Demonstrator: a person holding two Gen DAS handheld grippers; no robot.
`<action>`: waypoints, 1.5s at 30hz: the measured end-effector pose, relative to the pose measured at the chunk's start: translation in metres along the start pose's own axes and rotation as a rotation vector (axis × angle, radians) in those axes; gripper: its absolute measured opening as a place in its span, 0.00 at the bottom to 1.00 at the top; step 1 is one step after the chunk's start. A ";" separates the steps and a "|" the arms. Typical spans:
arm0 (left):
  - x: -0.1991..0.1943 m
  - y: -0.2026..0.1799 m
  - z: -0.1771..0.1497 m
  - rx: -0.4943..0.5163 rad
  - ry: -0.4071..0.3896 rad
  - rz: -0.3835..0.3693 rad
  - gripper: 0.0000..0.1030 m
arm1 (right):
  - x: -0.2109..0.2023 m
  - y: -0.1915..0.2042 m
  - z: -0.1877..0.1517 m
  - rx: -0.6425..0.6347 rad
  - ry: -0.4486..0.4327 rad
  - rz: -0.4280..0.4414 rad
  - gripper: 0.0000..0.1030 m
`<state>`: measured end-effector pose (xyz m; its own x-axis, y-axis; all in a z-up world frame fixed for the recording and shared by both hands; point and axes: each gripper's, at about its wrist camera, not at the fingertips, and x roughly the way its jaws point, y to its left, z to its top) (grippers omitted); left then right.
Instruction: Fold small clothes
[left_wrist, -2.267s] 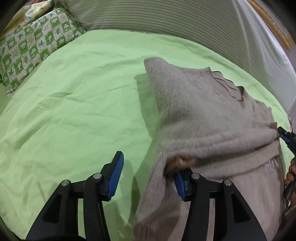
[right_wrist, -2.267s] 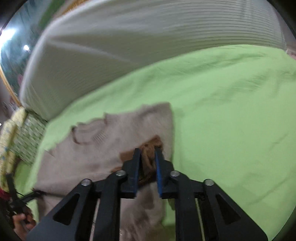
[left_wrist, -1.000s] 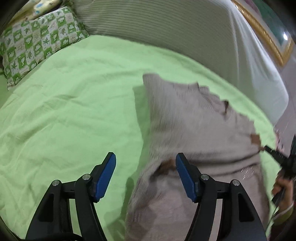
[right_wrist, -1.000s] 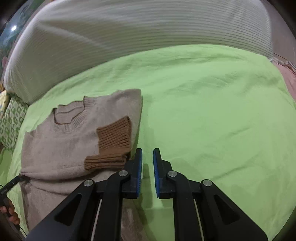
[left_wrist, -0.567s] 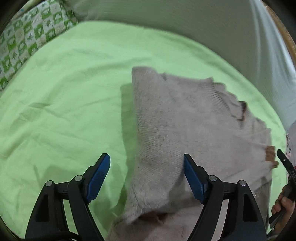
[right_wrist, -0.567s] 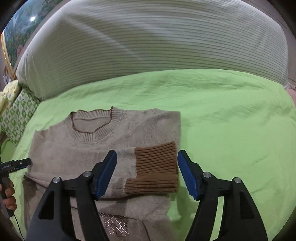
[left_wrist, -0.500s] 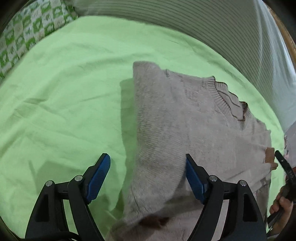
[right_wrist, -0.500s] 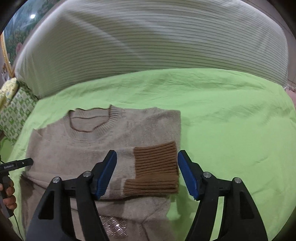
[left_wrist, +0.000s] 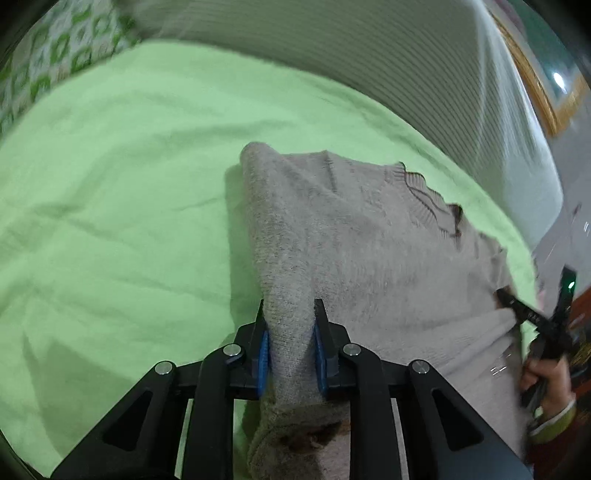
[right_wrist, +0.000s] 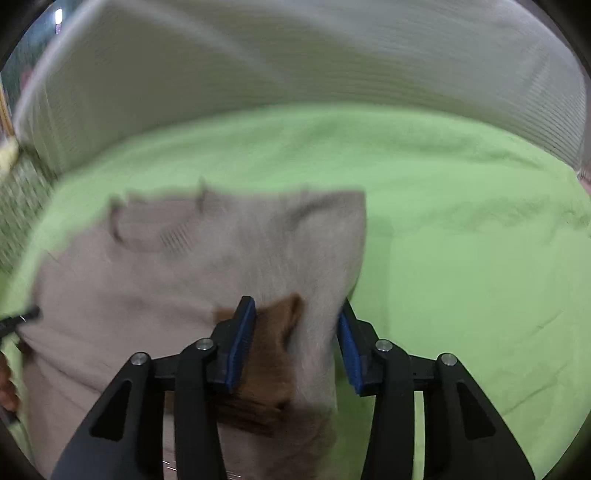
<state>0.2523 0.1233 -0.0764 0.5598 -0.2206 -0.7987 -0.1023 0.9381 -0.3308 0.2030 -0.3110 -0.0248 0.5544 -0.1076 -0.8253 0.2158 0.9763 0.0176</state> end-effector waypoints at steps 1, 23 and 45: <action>0.000 -0.001 0.001 -0.003 0.003 0.009 0.23 | 0.000 -0.001 -0.003 -0.006 -0.001 0.004 0.44; -0.060 -0.026 -0.067 0.064 0.075 0.212 0.65 | -0.067 -0.014 -0.030 -0.079 -0.041 -0.089 0.73; -0.070 -0.030 -0.122 0.015 0.138 0.179 0.69 | -0.075 -0.015 -0.074 -0.060 0.040 0.041 0.25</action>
<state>0.1153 0.0782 -0.0719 0.4158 -0.0833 -0.9057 -0.1776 0.9692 -0.1707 0.0982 -0.3040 -0.0047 0.5290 -0.0613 -0.8464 0.1444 0.9894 0.0186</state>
